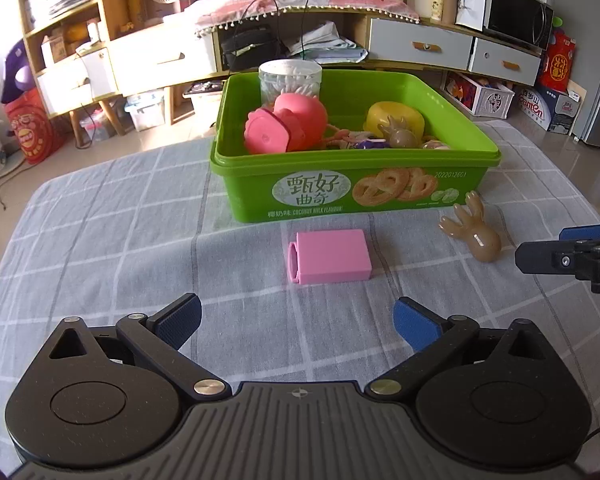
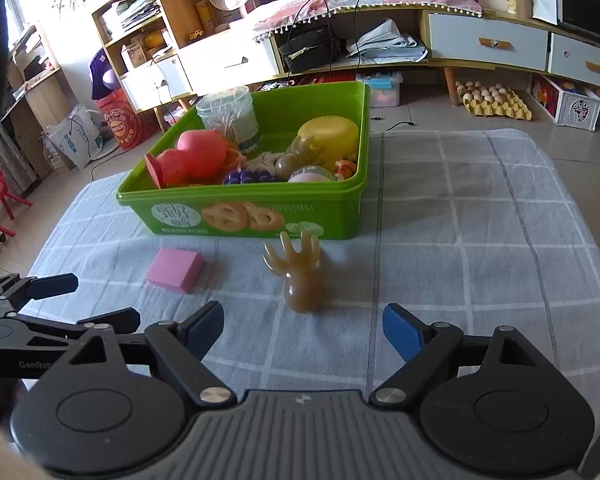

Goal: Organize rigid objects
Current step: 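Grasp the pink block with the left gripper while the right grasps the brown antler toy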

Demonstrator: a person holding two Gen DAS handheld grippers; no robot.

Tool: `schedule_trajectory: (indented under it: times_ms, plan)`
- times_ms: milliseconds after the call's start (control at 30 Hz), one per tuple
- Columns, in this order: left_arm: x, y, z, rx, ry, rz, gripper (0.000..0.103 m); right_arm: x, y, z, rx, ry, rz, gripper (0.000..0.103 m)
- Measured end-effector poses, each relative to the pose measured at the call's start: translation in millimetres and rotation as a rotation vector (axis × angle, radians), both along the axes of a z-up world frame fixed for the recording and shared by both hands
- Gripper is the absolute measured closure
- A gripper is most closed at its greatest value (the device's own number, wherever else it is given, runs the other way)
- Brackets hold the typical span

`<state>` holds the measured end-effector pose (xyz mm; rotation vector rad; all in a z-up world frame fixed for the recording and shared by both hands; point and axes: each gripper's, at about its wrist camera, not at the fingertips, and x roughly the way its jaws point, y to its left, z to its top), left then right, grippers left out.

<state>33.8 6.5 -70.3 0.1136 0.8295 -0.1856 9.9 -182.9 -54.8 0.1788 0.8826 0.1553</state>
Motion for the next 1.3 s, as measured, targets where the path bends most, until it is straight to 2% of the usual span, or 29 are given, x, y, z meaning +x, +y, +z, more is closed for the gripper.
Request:
schedule_trajectory:
  times_ms: [167,200,267,300,367,533,733,933,1100,1200,1300]
  plan:
    - [0.3,2.4,-22.8,-0.022,0.000,-0.004,0.005,5.7,12.0,-36.2,-0.085,0.052,0.057,0.035]
    - [0.8,1.8,-26.2,-0.025,0.000,-0.009,0.005,3.2,15.1,-39.1,-0.119,0.014,0.073,0.034]
    - [1.0,-0.1,-32.7,-0.029,0.000,-0.018,0.005,2.6,20.1,-43.9,-0.158,-0.006,0.105,0.028]
    - [-1.8,-2.1,-34.1,-0.018,-0.027,-0.026,0.005,2.1,21.7,-45.8,-0.172,-0.022,0.113,0.027]
    - [-3.5,-5.1,-37.3,-0.012,-0.060,-0.060,0.004,1.8,22.4,-49.6,-0.181,-0.045,0.123,0.020]
    - [2.3,-9.4,-40.0,-0.026,-0.098,-0.104,0.004,2.0,17.9,-54.0,-0.176,-0.107,0.135,0.020]
    - [12.3,-15.4,-41.9,-0.036,-0.130,-0.102,0.006,15.3,13.2,-54.7,-0.174,-0.142,0.102,0.020]
    - [14.6,-17.5,-39.6,-0.042,-0.162,-0.096,0.021,23.8,14.0,-55.3,-0.174,-0.155,0.088,0.020]
    - [15.0,-16.2,-37.6,-0.046,-0.172,-0.084,0.033,26.1,17.8,-54.4,-0.175,-0.159,0.084,0.026]
    - [15.7,-15.6,-36.1,-0.057,-0.173,-0.074,0.041,25.6,20.6,-53.0,-0.174,-0.164,0.091,0.033]
    - [17.2,-14.5,-34.9,-0.078,-0.170,-0.060,0.044,23.8,23.4,-51.7,-0.174,-0.172,0.094,0.043]
